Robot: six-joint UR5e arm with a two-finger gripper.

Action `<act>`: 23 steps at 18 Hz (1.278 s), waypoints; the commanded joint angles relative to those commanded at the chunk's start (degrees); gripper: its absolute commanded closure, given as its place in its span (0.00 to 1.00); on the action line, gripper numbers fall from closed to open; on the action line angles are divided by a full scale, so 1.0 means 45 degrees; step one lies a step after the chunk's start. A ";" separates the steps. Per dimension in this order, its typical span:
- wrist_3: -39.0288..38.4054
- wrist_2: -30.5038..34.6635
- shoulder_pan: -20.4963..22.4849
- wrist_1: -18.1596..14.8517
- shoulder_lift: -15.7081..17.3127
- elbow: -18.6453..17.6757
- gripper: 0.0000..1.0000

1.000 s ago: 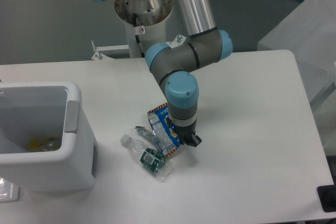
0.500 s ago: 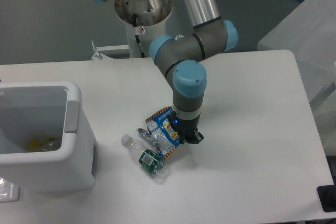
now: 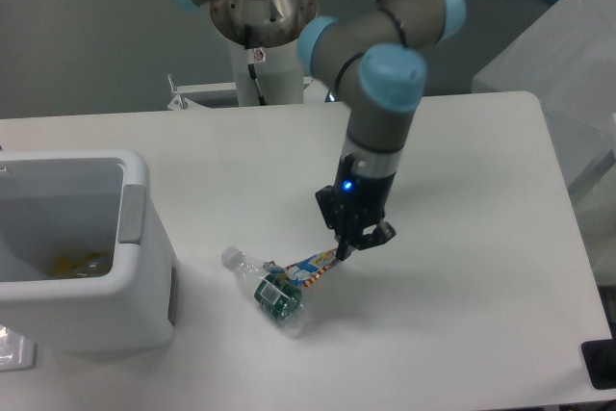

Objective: Place the trash in the trash can
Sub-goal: 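Lift the gripped snack wrapper up off the table, then carry the wrapper over the white bin and open the gripper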

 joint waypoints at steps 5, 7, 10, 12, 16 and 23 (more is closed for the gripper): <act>-0.2266 -0.0569 0.0020 -0.0584 0.0039 0.1328 0.90; -0.3610 -0.0822 0.0001 -0.0567 0.0059 0.1660 0.90; -0.5488 -0.1232 0.0020 -0.0605 0.0272 0.2286 0.90; -0.6018 -0.1234 -0.0058 -0.0625 0.0856 0.2229 0.90; -0.6641 -0.1292 -0.0175 -0.0606 0.2009 0.2170 0.89; -0.7172 -0.1331 -0.1657 -0.0488 0.3124 0.2112 0.89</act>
